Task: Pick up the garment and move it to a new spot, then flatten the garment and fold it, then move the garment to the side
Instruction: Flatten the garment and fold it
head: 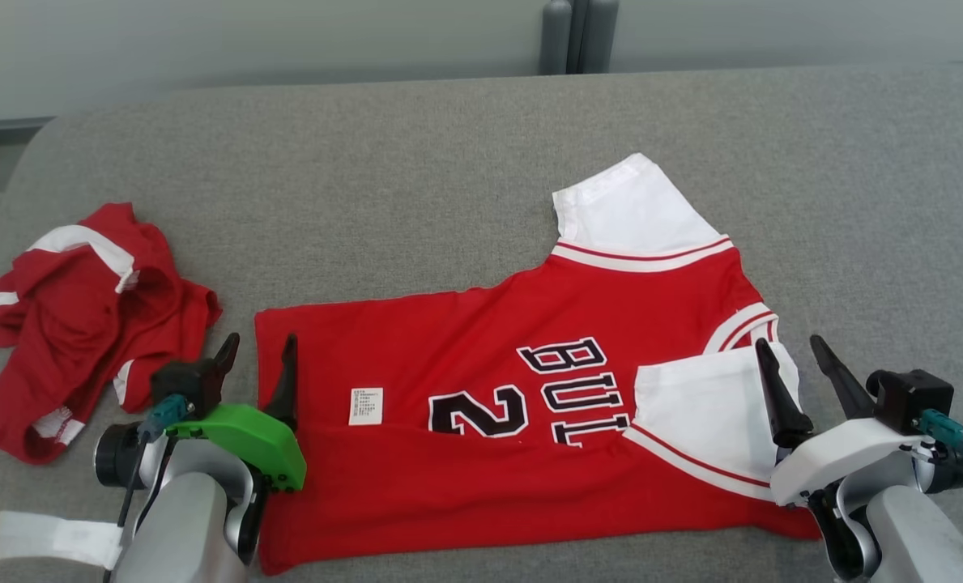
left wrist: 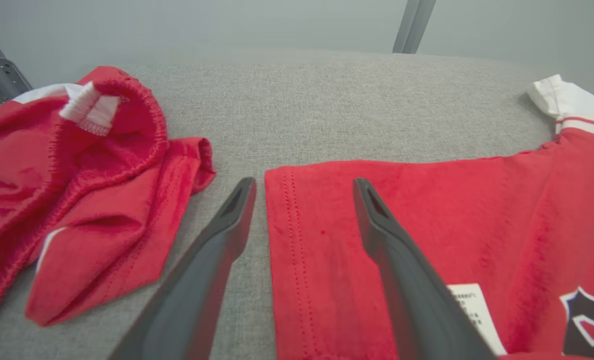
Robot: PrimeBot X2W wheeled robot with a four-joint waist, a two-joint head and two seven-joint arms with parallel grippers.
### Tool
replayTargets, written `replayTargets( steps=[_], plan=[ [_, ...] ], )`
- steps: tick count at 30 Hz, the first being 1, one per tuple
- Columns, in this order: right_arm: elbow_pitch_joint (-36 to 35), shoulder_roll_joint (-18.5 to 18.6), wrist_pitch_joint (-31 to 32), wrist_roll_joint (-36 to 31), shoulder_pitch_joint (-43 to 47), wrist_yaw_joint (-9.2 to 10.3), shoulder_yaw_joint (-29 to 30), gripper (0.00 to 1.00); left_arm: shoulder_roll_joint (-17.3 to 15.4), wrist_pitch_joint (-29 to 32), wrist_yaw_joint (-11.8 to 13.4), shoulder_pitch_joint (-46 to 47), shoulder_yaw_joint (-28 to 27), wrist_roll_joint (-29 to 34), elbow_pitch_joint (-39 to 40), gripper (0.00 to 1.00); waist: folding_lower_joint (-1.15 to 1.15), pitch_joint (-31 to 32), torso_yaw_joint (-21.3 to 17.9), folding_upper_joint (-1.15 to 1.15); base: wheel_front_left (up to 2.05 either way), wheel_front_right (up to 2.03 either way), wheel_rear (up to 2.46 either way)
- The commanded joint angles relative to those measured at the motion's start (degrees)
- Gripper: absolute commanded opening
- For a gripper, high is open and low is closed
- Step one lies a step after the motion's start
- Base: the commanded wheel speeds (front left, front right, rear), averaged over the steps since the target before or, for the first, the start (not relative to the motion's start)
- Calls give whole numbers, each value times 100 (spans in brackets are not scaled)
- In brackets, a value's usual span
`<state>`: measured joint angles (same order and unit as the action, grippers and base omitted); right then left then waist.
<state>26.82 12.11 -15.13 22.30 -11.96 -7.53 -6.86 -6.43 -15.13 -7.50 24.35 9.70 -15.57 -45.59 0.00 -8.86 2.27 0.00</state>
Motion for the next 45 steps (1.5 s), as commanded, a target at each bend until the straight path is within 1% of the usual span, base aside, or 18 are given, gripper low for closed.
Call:
replayTargets(
  steps=[1, 7, 14, 19, 20, 25, 26, 27, 28, 29, 30, 35, 38, 45],
  plan=[
    [-45, 38, 1, -46, -85, 9, -9, 100, -63, 0, 5, 177, 47, -34, -67, 100, 0, -321, -134, 0, 0, 0, 0],
    [-96, 109, 1, -80, -438, 9, -77, 100, -109, 0, 8, 561, 125, -172, -352, 100, 0, -652, -166, 0, 0, 0, 0],
    [-66, 305, 1, 0, -1131, 9, -259, 100, -37, 1, 8, 785, -45, -145, -485, 100, 0, -924, -52, 0, 0, 0, 0],
    [155, 616, 141, 25, -1868, 9, -645, 100, 69, 2, 28, 834, -113, -8, -513, 100, 0, -1039, 102, 0, 0, 0, 0],
    [155, 616, 141, 25, -1868, 9, -645, 100, 69, 2, 28, 834, -113, -8, -513, 100, 0, -1039, 102, 0, 0, 0, 0],
    [566, 893, 554, 109, -2638, 9, -1074, 100, 187, 4, 17, 913, -76, 26, -355, 100, 0, -1149, 272, 0, 0, 0, 0],
    [674, 935, 665, 152, -2768, 9, -1147, 100, 215, 3, 15, 934, -57, 27, -325, 82, 0, -1173, 308, 0, 0, 0, 0],
    [771, 957, 745, 234, -2912, 9, -1172, 100, 239, 3, 14, 959, -27, 37, -299, 42, 0, -1199, 346, 0, 0, 0, 0],
    [864, 1005, 838, 242, -3057, 9, -1241, 100, 257, 3, 12, 984, -6, 24, -257, 28, 0, -1225, 382, 0, 0, 0, 0],
    [950, 1025, 914, 270, -3184, 9, -1321, 100, 274, 2, 11, 1007, 26, -12, -195, 10, 0, -1256, 414, 0, 0, 0, 0],
    [1033, 1031, 980, 328, -3297, 9, -1371, 100, 290, 1, 10, 1017, 68, -36, -156, 0, 0, -1289, 445, 0, 0, 0, 0],
    [1486, 1101, 1252, 366, -3814, 9, -1662, 100, 306, 1, 8, 1045, 286, -112, -99, 0, 0, -1393, 570, 0, 0, 0, 0],
    [1742, 1119, 1252, 432, -4085, 9, -1730, 100, 321, 4, 8, 1085, 410, -166, -84, 0, 0, -1465, 653, 0, 0, 0, 0],
    [2346, 1055, 1531, 515, -4498, 9, -2054, 100, 340, 6, 8, 1184, 696, -393, -113, 0, 0, -1604, 826, 0, 0, 0, 0]
  ],
)
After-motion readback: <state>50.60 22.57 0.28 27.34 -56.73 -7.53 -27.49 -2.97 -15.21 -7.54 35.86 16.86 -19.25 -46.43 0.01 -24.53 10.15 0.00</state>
